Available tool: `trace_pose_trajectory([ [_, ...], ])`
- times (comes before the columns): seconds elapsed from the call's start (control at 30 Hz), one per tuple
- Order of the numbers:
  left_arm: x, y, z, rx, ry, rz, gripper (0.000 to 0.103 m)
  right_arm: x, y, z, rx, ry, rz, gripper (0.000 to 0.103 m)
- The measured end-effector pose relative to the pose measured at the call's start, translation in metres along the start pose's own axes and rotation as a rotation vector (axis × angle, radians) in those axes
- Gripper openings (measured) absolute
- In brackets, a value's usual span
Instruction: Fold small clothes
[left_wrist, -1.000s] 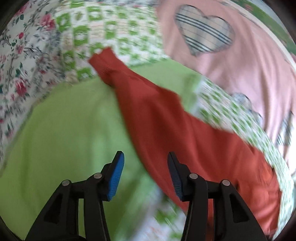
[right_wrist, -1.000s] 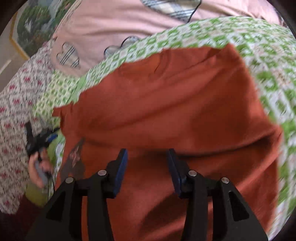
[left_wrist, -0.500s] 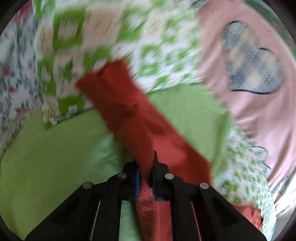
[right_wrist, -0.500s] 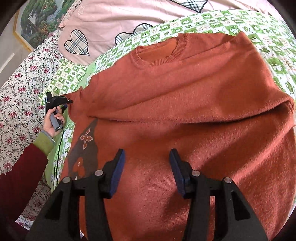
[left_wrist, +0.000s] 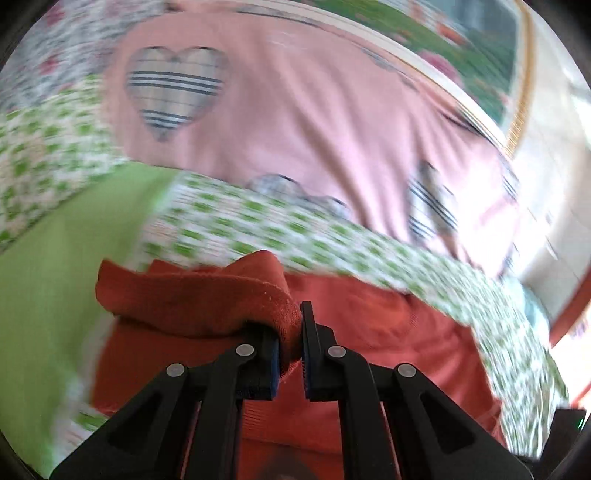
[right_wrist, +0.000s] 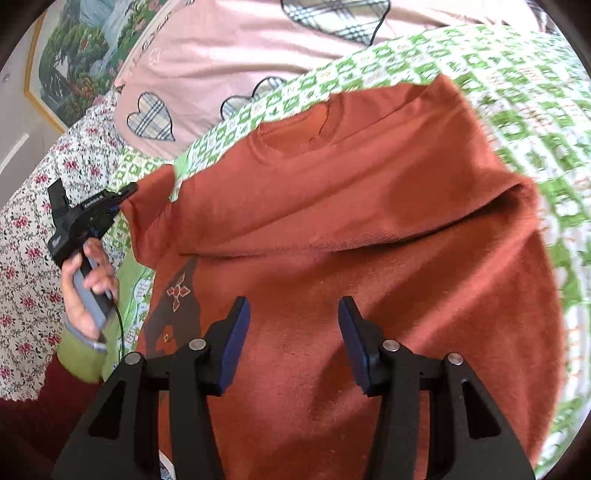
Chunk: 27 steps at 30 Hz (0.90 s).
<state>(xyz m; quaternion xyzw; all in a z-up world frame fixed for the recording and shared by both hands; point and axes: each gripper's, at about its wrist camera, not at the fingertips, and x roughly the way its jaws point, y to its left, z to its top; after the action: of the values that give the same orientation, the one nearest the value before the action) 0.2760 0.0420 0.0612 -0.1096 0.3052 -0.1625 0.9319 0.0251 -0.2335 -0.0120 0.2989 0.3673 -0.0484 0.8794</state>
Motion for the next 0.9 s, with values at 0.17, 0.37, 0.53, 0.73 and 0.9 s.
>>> trace_pose_trajectory([
  [0.17, 0.034, -0.082, -0.038, 0.133, 0.089, -0.081, 0.007, -0.023, -0.021, 0.001, 0.048, -0.061, -0.037, 0.051],
  [0.37, 0.075, -0.122, -0.086, 0.24, 0.231, -0.09, 0.012, -0.036, -0.041, 0.002, 0.107, -0.093, -0.065, 0.051],
  [0.53, 0.065, -0.1, -0.103, 0.195, 0.307, -0.122, 0.032, -0.039, -0.043, 0.009, 0.11, -0.105, -0.074, 0.051],
  [0.73, -0.004, -0.058, -0.115, 0.186, 0.245, -0.071, 0.056, -0.008, 0.004, 0.033, -0.062, -0.066, -0.039, 0.051],
  [0.9, -0.036, 0.007, -0.11, 0.125, 0.196, 0.133, 0.058, 0.05, 0.072, 0.058, -0.299, 0.022, -0.013, 0.06],
])
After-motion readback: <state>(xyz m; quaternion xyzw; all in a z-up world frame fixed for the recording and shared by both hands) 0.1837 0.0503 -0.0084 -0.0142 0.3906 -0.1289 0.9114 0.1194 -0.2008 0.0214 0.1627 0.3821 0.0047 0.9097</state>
